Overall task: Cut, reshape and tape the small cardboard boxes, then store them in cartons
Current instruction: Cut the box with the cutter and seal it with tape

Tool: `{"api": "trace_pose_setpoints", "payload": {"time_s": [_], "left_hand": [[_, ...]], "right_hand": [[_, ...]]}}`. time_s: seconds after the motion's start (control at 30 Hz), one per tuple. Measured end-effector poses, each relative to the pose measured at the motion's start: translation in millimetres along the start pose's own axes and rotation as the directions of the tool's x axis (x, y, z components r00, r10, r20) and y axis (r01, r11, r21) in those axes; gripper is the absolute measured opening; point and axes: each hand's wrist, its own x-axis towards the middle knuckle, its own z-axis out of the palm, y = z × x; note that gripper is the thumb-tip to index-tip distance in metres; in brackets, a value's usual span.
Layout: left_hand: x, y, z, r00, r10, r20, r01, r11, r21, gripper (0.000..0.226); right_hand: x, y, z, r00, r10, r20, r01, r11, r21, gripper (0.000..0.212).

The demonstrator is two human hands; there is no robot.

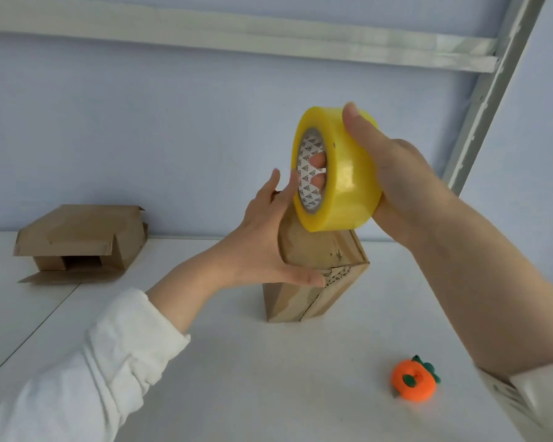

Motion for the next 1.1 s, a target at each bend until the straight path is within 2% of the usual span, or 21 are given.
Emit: {"api": "trace_pose_setpoints", "payload": {"time_s": [0.03, 0.1, 0.2, 0.3, 0.47, 0.57, 0.67, 0.8, 0.97, 1.1], "left_hand": [[2, 3, 0, 1.000, -0.024, 0.016, 0.022, 0.996, 0.090, 0.142], [9, 2, -1, 0.998, -0.054, 0.008, 0.052, 0.988, 0.147, 0.144], [16, -4, -4, 0.997, -0.075, -0.009, 0.076, 0.989, 0.123, 0.140], [24, -9, -8, 0.993, -0.116, 0.004, 0.115, 0.988, 0.099, 0.135], [40, -16, -12, 0.976, -0.212, 0.041, 0.207, 0.974, 0.096, 0.129], [43, -14, -14, 0.970, -0.234, 0.061, 0.224, 0.964, 0.140, 0.133], [42, -8, -11, 0.979, -0.202, 0.036, 0.192, 0.962, 0.194, 0.130], [46, -16, -4, 0.968, -0.249, -0.025, 0.249, 0.948, 0.196, 0.128], [48, -22, -6, 0.945, -0.324, -0.035, 0.325, 0.929, 0.179, 0.132], [48, -20, -11, 0.941, -0.337, -0.014, 0.333, 0.923, 0.194, 0.126]], "right_hand": [[4, 2, 2, 1.000, -0.013, -0.013, 0.012, 1.000, -0.020, 0.040], [12, 5, 5, 0.999, -0.032, -0.036, 0.031, 0.999, -0.027, 0.041], [20, 15, 6, 0.998, -0.050, -0.023, 0.050, 0.999, 0.007, 0.035], [24, 38, 3, 0.990, -0.132, 0.043, 0.136, 0.984, -0.112, 0.030], [42, 60, 10, 0.976, -0.198, -0.091, 0.175, 0.961, -0.214, 0.030], [49, 65, 15, 0.970, -0.219, -0.103, 0.193, 0.957, -0.217, 0.045], [52, 68, 17, 0.967, -0.233, -0.103, 0.207, 0.954, -0.218, 0.050], [59, 71, 19, 0.971, -0.210, -0.114, 0.182, 0.959, -0.219, 0.051], [54, 50, 24, 0.981, -0.168, -0.097, 0.145, 0.968, -0.206, 0.027], [18, 14, 19, 0.985, -0.094, -0.146, 0.055, 0.966, -0.252, 0.037]]}}
